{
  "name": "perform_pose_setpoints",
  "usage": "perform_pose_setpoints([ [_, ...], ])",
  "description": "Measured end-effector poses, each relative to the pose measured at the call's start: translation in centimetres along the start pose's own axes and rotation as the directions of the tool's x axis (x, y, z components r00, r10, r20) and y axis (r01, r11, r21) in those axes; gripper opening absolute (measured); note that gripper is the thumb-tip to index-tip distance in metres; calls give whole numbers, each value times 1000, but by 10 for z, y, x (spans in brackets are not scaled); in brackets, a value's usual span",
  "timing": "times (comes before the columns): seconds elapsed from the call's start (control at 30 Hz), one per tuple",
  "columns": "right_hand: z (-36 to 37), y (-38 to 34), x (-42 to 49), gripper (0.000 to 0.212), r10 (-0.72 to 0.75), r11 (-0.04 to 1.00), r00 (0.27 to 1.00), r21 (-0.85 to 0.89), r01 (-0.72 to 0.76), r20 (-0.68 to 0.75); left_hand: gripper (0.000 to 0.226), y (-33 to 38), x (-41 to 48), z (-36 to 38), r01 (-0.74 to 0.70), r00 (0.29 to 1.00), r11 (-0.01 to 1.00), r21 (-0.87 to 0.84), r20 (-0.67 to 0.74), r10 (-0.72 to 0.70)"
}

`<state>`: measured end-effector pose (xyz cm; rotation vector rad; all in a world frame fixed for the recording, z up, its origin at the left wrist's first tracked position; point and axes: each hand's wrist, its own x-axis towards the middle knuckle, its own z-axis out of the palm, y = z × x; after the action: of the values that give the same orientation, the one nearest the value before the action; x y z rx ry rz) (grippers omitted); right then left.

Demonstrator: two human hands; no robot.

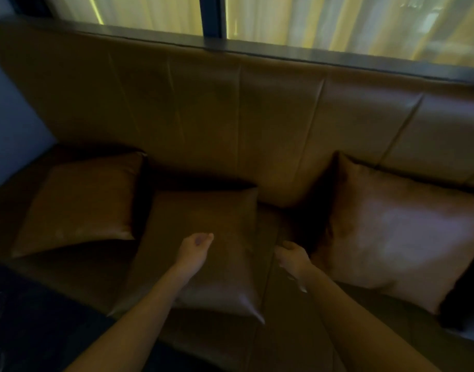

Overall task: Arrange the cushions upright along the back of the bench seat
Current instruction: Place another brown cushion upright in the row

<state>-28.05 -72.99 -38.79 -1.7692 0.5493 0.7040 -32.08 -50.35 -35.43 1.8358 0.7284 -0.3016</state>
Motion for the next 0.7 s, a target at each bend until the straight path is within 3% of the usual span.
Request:
perform_pose_setpoints([
  [0.17, 42, -17, 15, 64, -1, 1000, 999, -2, 1, 33, 56, -18, 33, -34, 53, 999, 999, 4, -11, -53],
  [0.37, 71, -37, 44, 50, 26, 999, 997, 21, -27, 70, 75, -35, 70, -57, 174, 984, 984, 26, -30, -173],
  [0.57, 99, -29, 70, 91, 106, 994, 986, 26, -110, 126, 96, -58, 112, -76, 229, 974, 965, 128, -27, -227],
  [0.63, 106, -28, 73, 120, 128, 992, 983, -24, -126, 133, 105, -62, 132, -86, 241, 970, 950, 197, -31, -240],
  [0.7, 114, -25, 81, 127, 152, 984, 983, -105, -141, 106, 111, -66, 151, -94, 252, 967, 939, 234, -31, -252],
])
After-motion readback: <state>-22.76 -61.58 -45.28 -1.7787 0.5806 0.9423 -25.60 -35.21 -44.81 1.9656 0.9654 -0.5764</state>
